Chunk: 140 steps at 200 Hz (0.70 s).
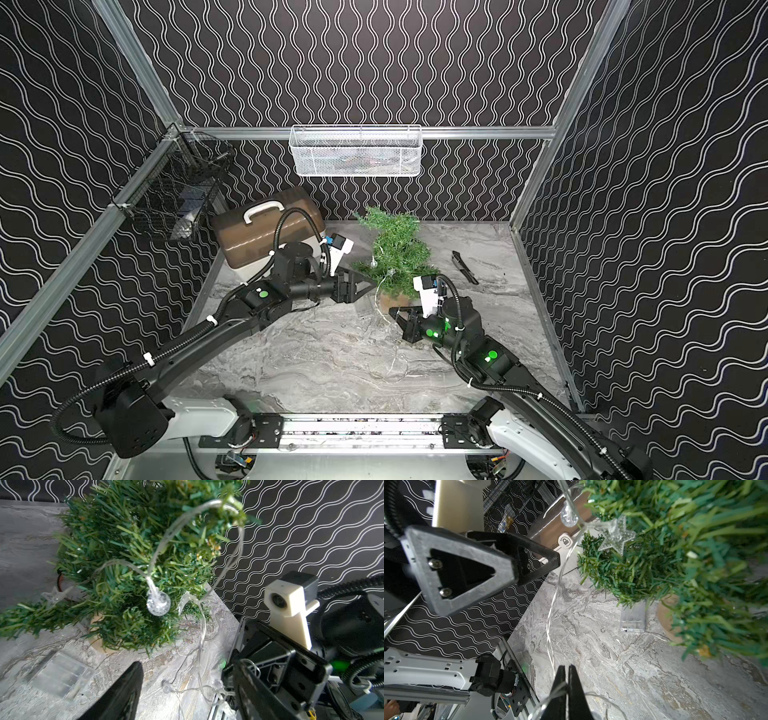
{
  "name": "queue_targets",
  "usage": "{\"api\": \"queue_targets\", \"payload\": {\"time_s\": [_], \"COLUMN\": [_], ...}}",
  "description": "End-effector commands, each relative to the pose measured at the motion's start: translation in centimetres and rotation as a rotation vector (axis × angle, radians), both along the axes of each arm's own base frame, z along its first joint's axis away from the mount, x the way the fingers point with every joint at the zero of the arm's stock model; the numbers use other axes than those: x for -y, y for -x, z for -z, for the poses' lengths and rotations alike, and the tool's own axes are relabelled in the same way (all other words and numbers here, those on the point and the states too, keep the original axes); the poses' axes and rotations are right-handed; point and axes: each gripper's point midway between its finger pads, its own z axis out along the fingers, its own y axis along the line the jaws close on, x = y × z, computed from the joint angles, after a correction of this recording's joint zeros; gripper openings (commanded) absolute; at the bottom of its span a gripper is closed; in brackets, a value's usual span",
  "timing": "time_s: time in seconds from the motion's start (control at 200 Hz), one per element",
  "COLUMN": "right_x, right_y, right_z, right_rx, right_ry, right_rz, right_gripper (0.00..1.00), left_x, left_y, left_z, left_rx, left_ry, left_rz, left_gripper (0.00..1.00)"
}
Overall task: Remove string lights from the small christmas tree
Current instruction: Remove the light string from the Christmas tree.
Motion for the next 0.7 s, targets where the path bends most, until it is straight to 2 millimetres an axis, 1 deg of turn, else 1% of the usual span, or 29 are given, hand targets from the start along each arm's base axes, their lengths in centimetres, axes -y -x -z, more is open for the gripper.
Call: {"api": "queue_targets", "payload": {"time_s": [0.0, 0.19, 0.31, 0.535, 0.585, 0.696], "right_x": [-0.1, 0.0, 0.0, -0.3, -0.3, -0.4], "right_y": [-0.4, -0.4, -0.5, -0.6, -0.7, -0.8], "right_z": [-1.6, -2.3, -2.2, -1.6, -1.6, -1.5], "right_rx": [0.047, 0.068, 0.069, 0.055, 0.056, 0.057], "right_ry": [-0.019, -0.019, -0.018, -0.015, -0.012, -0.001], "right_rz": [0.008, 0.008, 0.009, 0.003, 0.002, 0.002], "right_gripper": [0.00, 0.00, 0.00, 0.00, 0.00, 0.00], "left_x": [0.9, 1.7, 2.5, 3.8, 3.9, 3.9], "left_y": [0.5, 0.3, 0.2, 0.4, 0.3, 0.3], "left_z": [-0.6, 0.5, 0.9, 0.7, 0.8, 0.8], "left_rx": [0.033, 0.002, -0.013, -0.026, -0.030, -0.030], "left_ry": [0.020, 0.030, 0.042, 0.065, 0.070, 0.064], "left_rz": [0.058, 0.061, 0.071, 0.102, 0.101, 0.098], "left_gripper": [0.71, 0.68, 0.65, 0.49, 0.43, 0.27]}}
